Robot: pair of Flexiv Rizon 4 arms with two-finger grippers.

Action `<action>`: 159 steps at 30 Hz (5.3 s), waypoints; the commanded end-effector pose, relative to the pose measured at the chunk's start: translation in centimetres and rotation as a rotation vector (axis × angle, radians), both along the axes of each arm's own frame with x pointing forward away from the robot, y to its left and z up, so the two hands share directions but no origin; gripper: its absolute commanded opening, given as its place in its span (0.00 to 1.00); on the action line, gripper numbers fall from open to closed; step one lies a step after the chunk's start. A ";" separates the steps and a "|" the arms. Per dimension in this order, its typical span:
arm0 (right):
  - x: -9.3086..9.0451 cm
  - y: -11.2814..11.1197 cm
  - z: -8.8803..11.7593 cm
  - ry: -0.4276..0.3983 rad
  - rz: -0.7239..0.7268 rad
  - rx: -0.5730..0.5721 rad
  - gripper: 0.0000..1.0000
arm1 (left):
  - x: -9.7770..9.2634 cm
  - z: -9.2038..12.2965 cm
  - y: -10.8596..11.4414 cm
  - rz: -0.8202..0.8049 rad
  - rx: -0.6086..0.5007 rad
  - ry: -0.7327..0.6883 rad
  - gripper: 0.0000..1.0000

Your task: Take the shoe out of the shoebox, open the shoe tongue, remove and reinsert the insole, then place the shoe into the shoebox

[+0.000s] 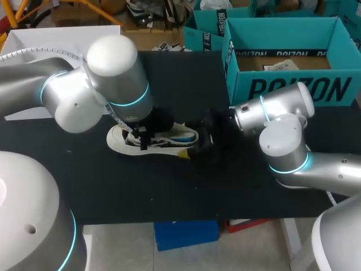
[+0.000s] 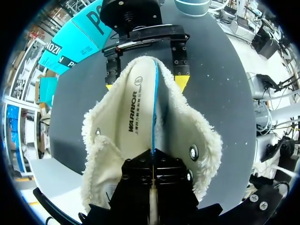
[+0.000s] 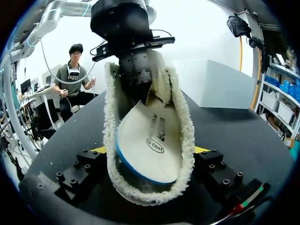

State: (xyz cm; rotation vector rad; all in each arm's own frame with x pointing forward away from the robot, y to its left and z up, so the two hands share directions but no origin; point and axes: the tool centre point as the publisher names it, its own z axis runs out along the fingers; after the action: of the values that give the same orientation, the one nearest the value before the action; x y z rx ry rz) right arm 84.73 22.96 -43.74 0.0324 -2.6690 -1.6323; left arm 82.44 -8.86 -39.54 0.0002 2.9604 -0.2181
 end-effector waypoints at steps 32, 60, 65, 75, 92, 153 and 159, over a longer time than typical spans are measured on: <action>0.4 -0.9 -1.0 -0.001 -0.002 0.000 0.00 | 0.3 1.2 -2.8 -0.090 -0.027 0.044 1.00; 0.4 -0.9 -1.0 -0.001 -0.002 0.000 0.00 | -0.2 1.6 -9.8 -0.275 -0.004 -0.045 0.57; 0.4 -0.9 -1.0 -0.001 -0.002 0.000 0.00 | 0.3 1.3 -10.5 -0.275 -0.009 -0.045 0.53; 0.4 -0.9 -1.0 -0.001 -0.002 0.000 0.00 | 0.8 0.8 -11.5 -0.257 -0.009 -0.050 0.44; 0.4 -0.9 -1.0 -0.001 -0.002 0.000 0.00 | 0.9 1.9 -10.7 -0.232 -0.020 -0.072 0.00; 0.4 -0.9 -1.0 -0.001 -0.002 0.000 0.00 | -9.9 22.8 -10.4 -0.634 -1.201 0.382 0.00; 0.4 -0.9 -1.0 -0.001 -0.002 0.000 0.00 | -9.9 22.8 -10.4 -0.634 -1.201 0.382 0.00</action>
State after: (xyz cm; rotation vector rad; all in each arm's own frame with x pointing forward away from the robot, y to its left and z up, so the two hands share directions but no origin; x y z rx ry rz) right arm 84.98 22.33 -44.17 0.0327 -2.6703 -1.6363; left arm 72.27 -18.93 -16.40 0.7825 2.5400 -2.1054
